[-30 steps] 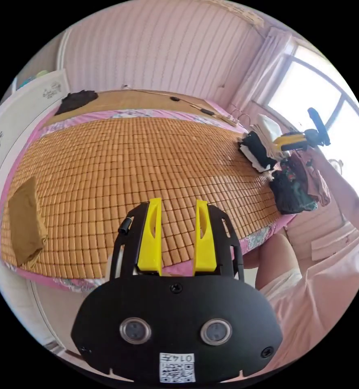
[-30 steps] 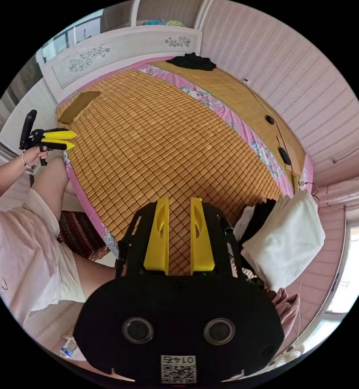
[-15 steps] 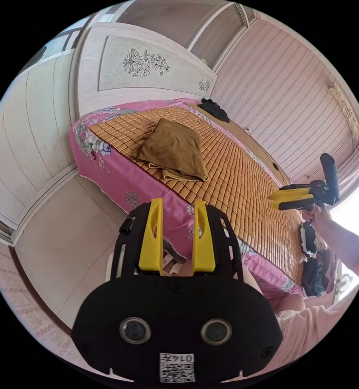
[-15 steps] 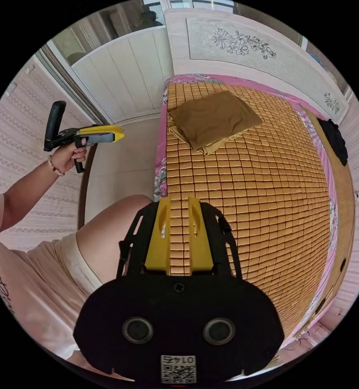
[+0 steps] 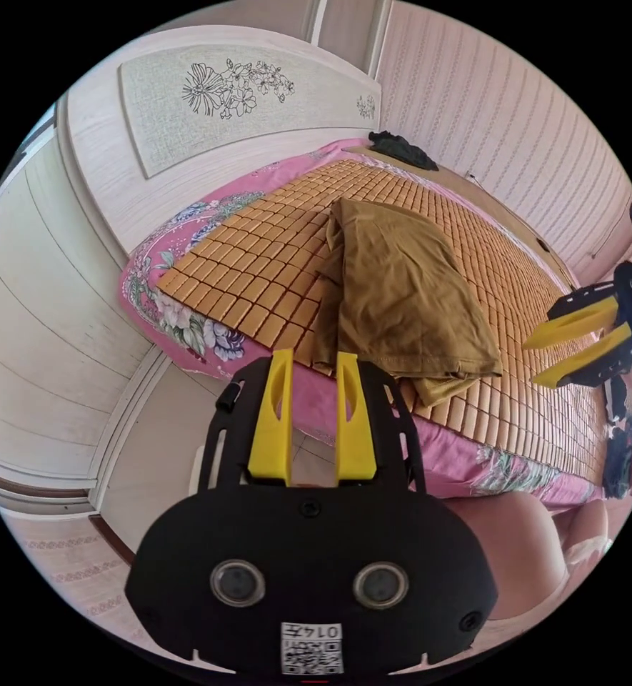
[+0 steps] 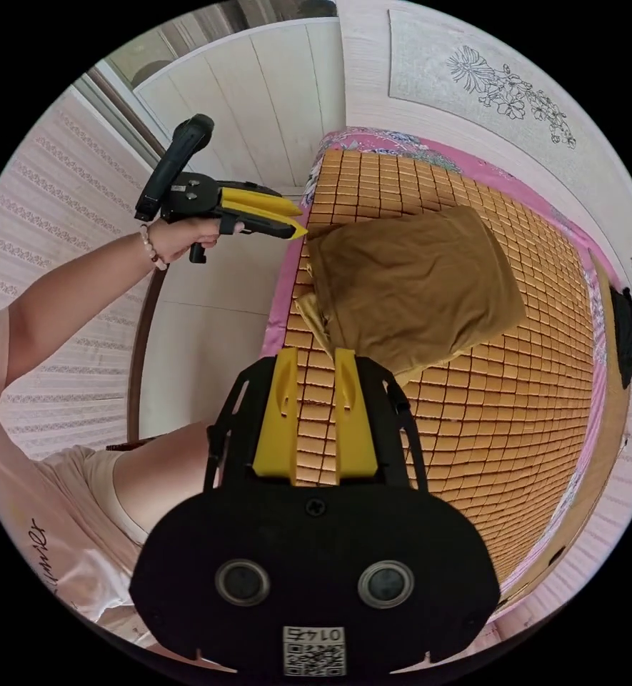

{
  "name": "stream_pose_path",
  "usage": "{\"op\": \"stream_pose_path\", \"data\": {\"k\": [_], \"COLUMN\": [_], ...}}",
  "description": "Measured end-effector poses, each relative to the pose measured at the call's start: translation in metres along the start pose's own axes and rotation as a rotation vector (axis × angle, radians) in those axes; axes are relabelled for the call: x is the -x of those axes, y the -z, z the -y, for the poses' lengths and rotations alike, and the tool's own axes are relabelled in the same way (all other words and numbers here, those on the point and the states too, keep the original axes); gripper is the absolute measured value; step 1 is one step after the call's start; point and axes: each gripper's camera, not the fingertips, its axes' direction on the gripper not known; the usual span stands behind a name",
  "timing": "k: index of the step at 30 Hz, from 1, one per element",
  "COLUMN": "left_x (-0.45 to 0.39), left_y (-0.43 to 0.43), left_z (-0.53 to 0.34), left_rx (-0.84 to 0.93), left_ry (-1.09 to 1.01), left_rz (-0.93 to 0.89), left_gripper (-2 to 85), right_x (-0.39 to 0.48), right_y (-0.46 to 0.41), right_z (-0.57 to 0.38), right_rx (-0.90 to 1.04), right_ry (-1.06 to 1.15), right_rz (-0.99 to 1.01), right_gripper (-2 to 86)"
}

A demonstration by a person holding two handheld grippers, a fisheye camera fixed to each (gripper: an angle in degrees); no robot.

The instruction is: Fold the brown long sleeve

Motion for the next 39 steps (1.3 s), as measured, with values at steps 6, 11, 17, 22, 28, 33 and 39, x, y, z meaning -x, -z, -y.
{"op": "stream_pose_path", "data": {"k": [6, 11, 17, 22, 28, 33, 39], "left_x": [-0.008, -0.02, -0.035, -0.057, -0.066, -0.087, -0.136], "left_y": [0.01, 0.095, 0.16, 0.205, 0.268, 0.329, 0.36], "left_z": [0.001, -0.022, -0.03, -0.039, -0.028, -0.027, 0.013], "left_rx": [0.029, -0.263, -0.373, -0.351, -0.46, -0.6, -0.616], "left_ry": [-0.046, -0.09, -0.099, -0.192, -0.199, -0.227, -0.219], "left_rz": [-0.059, -0.271, -0.472, -0.427, -0.466, -0.591, -0.655], "left_gripper": [-0.2, -0.9, -1.0, -1.0, -1.0, -1.0, -1.0], "right_x": [-0.029, -0.032, -0.03, -0.045, -0.068, -0.075, -0.072], "right_y": [-0.03, -0.005, 0.007, 0.014, 0.097, 0.164, 0.181], "right_z": [0.022, -0.013, -0.05, -0.105, -0.233, -0.396, -0.577], "right_rx": [0.052, -0.153, -0.267, -0.337, -0.527, -0.705, -0.884], "right_ry": [-0.056, -0.13, -0.258, -0.392, -0.427, -0.589, -0.851], "right_rz": [0.08, 0.231, 0.203, 0.241, 0.226, 0.182, 0.22], "right_gripper": [10.9, 13.3, 12.1, 2.6, 0.1, -0.2, -0.3]}}
